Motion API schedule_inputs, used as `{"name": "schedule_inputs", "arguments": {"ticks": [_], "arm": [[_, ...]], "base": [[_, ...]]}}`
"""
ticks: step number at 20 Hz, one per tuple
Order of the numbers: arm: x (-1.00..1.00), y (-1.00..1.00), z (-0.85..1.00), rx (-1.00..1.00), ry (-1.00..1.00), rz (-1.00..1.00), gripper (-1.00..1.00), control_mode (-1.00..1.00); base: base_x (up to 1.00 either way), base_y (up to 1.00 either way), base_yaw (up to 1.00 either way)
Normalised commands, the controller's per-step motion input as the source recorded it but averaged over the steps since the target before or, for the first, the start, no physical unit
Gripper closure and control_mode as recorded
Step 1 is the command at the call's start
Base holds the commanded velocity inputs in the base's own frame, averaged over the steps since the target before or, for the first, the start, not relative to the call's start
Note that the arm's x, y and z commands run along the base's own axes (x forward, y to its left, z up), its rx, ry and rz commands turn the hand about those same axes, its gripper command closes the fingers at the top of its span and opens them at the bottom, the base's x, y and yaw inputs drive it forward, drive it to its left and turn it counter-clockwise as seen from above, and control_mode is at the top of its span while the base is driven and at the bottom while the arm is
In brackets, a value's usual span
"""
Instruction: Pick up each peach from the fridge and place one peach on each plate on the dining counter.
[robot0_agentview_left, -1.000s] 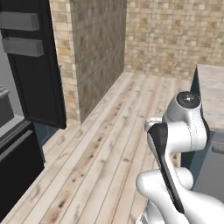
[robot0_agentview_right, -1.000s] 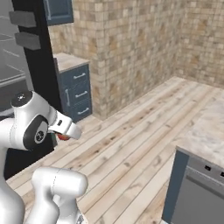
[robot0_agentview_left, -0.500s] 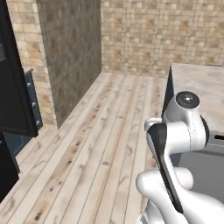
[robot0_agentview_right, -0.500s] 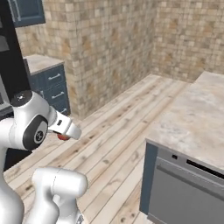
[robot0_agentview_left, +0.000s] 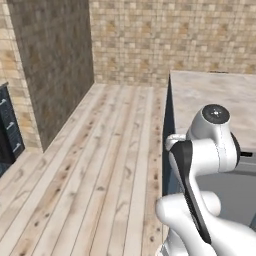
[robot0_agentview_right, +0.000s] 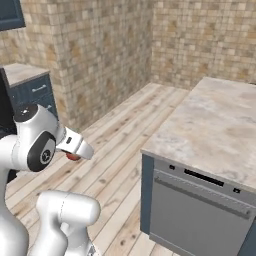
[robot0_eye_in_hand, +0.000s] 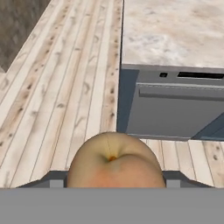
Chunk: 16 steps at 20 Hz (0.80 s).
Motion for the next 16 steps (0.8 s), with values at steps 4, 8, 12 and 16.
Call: {"name": "schedule_inputs", "arguments": {"ticks": [4,8,12,16], "arm": [[0.00,0.00,0.00,0.00,0.00,0.00,1.00,1.00],[0.00,0.00,0.00,0.00,0.00,0.00,1.00,1.00],[0.00,0.00,0.00,0.00,0.00,0.00,1.00,1.00],[0.00,0.00,0.00,0.00,0.00,0.00,1.00,1.00]], "base": [[-0.36,-0.72,-0.14],[-0.11,-0.28,-0.18],[0.00,-0.07,-0.21],[0.00,-0.67,-0.23]]}}
